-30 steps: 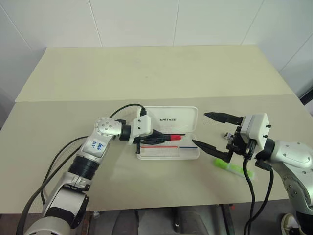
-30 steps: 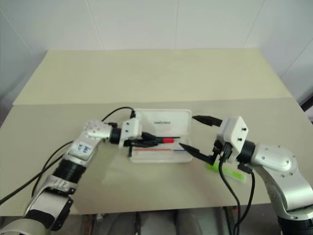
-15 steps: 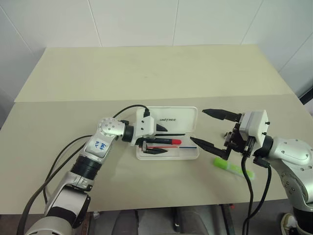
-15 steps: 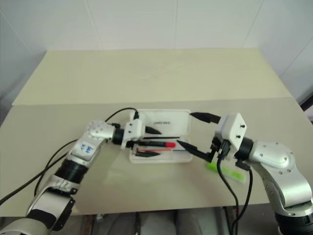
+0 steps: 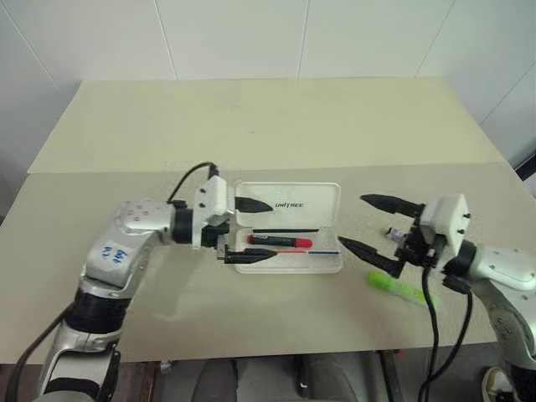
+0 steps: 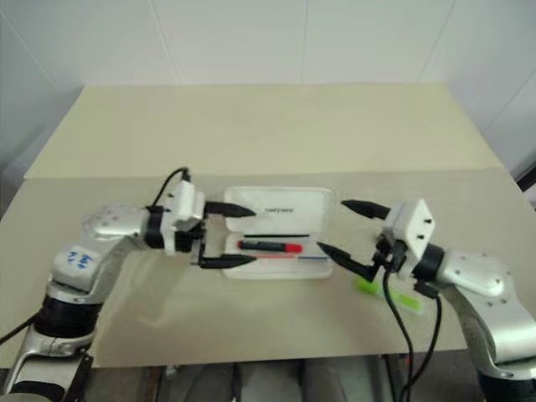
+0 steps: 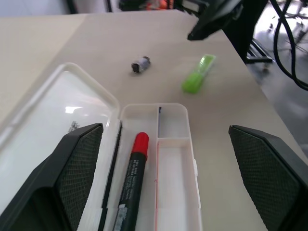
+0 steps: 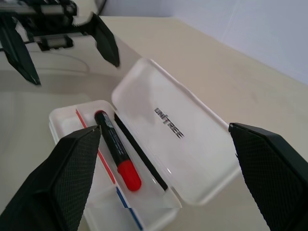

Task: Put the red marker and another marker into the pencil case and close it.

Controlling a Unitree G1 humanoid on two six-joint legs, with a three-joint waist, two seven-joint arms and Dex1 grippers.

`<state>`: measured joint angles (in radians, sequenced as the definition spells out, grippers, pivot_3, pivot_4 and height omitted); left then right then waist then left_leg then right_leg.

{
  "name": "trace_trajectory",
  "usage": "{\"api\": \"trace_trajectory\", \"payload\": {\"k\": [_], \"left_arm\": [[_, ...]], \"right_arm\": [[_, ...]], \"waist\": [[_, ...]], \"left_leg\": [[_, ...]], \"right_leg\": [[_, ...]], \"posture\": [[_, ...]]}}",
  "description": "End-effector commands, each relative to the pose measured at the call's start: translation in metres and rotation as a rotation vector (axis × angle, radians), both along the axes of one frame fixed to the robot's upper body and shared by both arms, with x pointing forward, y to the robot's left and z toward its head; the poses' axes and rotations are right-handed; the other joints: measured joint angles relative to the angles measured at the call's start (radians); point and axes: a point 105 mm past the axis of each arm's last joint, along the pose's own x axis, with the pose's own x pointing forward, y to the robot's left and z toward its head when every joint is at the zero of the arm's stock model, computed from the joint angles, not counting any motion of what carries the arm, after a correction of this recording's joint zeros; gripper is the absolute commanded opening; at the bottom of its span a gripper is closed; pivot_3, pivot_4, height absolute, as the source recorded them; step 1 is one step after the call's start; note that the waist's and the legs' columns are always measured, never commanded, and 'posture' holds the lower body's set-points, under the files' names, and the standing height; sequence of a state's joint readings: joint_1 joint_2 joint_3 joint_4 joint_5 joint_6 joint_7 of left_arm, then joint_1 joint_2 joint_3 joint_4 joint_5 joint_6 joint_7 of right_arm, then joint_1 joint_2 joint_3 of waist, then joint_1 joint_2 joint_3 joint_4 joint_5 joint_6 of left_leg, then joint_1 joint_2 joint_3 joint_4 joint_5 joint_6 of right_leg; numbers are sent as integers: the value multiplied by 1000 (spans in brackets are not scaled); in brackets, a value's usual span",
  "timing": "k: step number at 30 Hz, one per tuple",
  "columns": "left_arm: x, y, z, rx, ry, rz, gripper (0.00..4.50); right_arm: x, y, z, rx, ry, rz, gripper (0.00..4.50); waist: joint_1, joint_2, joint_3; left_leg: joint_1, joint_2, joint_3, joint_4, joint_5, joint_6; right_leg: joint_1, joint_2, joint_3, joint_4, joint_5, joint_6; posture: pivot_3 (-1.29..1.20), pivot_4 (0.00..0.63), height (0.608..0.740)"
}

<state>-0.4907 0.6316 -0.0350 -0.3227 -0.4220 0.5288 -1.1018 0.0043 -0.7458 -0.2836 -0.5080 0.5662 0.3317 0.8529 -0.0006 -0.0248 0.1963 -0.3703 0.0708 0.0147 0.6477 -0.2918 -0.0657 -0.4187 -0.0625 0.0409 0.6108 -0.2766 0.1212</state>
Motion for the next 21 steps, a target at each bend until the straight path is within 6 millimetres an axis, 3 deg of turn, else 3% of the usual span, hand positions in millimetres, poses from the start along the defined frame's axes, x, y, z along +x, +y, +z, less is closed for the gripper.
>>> {"api": "trace_trajectory", "payload": {"k": [1, 4, 5, 9, 13, 21], "left_arm": [[-13, 9, 14, -26, -27, -6, 4476], [-22, 17, 8, -15, -7, -29, 4476], [-25, 18, 5, -8, -3, -35, 4476], [-28, 22, 0, -1, 3, -28, 4476], [-33, 27, -9, 9, 34, -26, 4476], [-35, 36, -14, 60, 42, -35, 4476]], "right_arm": [[-13, -19, 2, -33, 12, -43, 4500], [-23, -33, -10, -70, 85, -68, 4500], [-25, -36, -12, -74, 100, -73, 4500], [-34, -47, -24, -97, 153, -84, 4500], [-40, -43, -38, -120, 210, -35, 4500], [-25, -46, -67, -89, 290, -7, 4500]], "waist": [[-1, 0, 0], [-3, 0, 0], [-5, 0, 0], [-7, -1, 1], [-11, -1, 1], [-27, -4, 2]], "left_leg": [[0, 0, 0, 0, 0, 0], [1, 0, 0, 1, 0, 0], [1, 0, 1, 1, 0, 0], [2, 0, 3, 2, 0, 0], [2, 0, 3, 3, 0, 0], [2, -1, 4, 4, 0, 0]], "right_leg": [[0, 0, 0, 0, 0, 0], [0, 0, 0, 0, -1, -3], [0, 0, 1, 0, -8, -15], [0, 1, 4, 0, -8, -15], [1, 1, 5, 0, -7, -16], [1, 0, 6, 0, -6, -17]], "posture": [[0, 150, 740], [0, 150, 740], [0, 150, 740], [0, 150, 740], [0, 150, 740], [0, 150, 740]]}}
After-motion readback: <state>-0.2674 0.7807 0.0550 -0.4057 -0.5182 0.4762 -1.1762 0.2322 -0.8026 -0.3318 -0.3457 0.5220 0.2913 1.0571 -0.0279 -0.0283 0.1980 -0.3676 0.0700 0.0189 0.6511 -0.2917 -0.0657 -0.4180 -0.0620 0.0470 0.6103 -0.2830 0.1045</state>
